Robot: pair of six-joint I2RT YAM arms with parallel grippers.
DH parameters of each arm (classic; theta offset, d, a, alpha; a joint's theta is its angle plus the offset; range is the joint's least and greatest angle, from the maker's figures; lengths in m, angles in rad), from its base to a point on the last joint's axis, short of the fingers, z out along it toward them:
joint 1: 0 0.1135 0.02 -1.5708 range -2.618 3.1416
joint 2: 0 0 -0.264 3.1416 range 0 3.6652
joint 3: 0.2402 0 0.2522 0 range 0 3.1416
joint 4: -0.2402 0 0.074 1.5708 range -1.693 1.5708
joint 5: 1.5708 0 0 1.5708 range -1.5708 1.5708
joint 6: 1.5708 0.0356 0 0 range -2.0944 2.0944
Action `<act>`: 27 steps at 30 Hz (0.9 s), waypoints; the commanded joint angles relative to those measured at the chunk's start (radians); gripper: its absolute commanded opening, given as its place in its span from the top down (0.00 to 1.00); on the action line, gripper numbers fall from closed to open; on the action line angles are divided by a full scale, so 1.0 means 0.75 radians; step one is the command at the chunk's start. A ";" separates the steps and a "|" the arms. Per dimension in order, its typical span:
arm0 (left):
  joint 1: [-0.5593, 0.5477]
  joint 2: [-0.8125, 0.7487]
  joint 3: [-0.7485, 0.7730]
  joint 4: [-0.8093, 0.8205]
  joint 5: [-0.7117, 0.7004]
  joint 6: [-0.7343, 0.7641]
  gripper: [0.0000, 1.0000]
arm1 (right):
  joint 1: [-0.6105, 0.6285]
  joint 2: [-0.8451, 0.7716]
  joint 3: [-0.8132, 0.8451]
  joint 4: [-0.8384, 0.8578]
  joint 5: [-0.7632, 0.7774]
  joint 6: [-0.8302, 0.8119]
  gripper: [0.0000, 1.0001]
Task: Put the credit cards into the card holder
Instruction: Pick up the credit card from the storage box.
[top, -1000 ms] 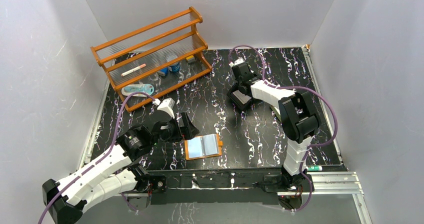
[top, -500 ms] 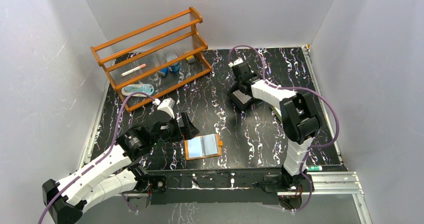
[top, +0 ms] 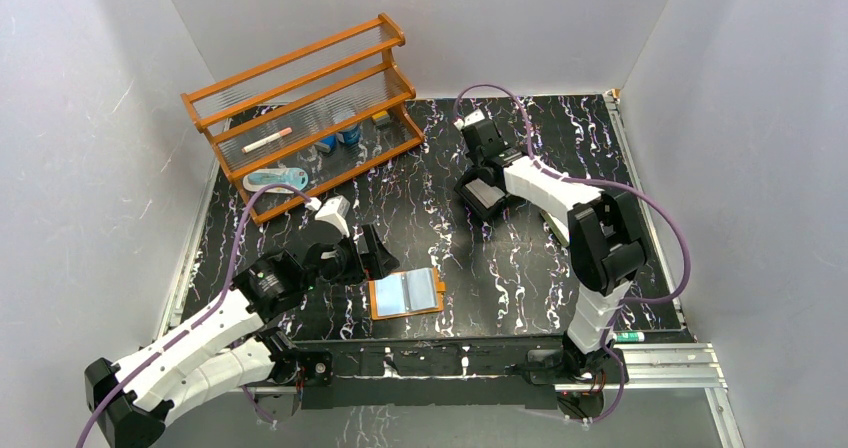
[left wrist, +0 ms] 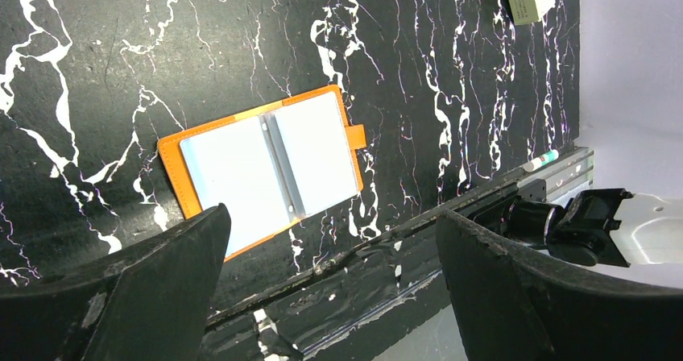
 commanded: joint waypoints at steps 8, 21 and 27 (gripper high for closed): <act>0.002 -0.007 -0.038 0.087 0.049 -0.052 0.01 | 0.031 -0.231 0.083 -0.153 -0.061 0.143 1.00; 0.002 0.126 -0.003 0.399 0.312 -0.298 0.14 | 0.035 -0.753 -0.252 0.081 -0.855 0.743 1.00; 0.003 0.062 -0.008 0.545 0.256 -0.438 0.27 | 0.033 -1.063 -0.668 0.653 -1.247 1.280 1.00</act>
